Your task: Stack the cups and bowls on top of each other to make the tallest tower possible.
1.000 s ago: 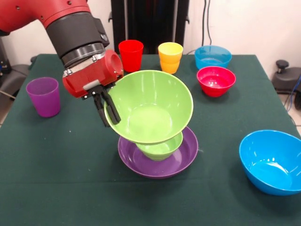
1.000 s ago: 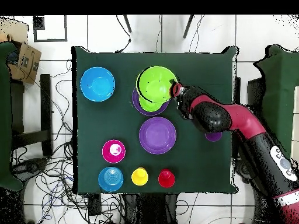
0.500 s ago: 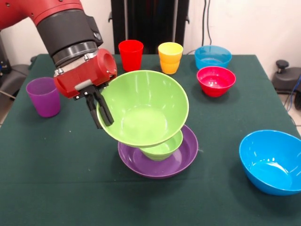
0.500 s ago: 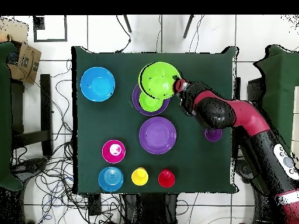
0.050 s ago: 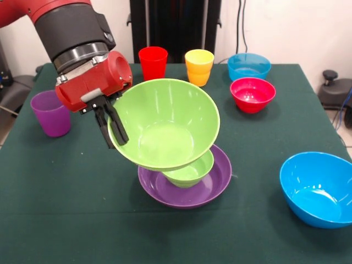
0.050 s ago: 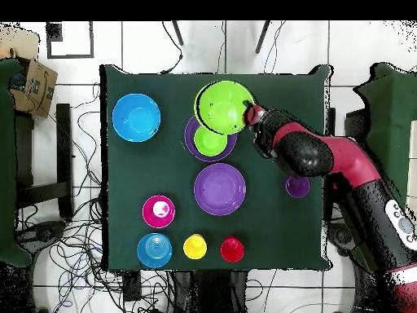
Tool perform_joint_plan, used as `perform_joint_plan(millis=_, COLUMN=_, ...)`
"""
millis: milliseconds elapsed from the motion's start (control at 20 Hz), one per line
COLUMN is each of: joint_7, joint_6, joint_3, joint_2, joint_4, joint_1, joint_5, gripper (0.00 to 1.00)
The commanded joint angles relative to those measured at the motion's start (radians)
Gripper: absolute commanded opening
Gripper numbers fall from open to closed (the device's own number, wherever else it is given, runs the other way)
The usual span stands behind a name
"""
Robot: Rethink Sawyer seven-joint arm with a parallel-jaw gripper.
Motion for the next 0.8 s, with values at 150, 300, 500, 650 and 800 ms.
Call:
perform_joint_plan(millis=150, joint_7=-0.314, joint_6=0.135, joint_3=0.0, joint_2=0.027, joint_4=-0.07, joint_1=0.01, joint_5=-0.005, gripper=0.0)
perform_joint_plan(millis=300, joint_7=-0.312, joint_6=0.126, joint_3=-0.003, joint_2=0.036, joint_4=-0.068, joint_1=0.008, joint_5=-0.016, gripper=0.0)
perform_joint_plan(millis=500, joint_7=-0.287, joint_6=0.115, joint_3=-0.004, joint_2=0.021, joint_4=-0.049, joint_1=0.011, joint_5=-0.019, gripper=0.0)
perform_joint_plan(millis=650, joint_7=-0.282, joint_6=0.116, joint_3=-0.003, joint_2=0.013, joint_4=-0.049, joint_1=0.014, joint_5=-0.018, gripper=0.0)
perform_joint_plan(millis=800, joint_7=-0.285, joint_6=0.13, joint_3=0.001, joint_2=0.009, joint_4=-0.053, joint_1=0.015, joint_5=-0.009, gripper=0.0)
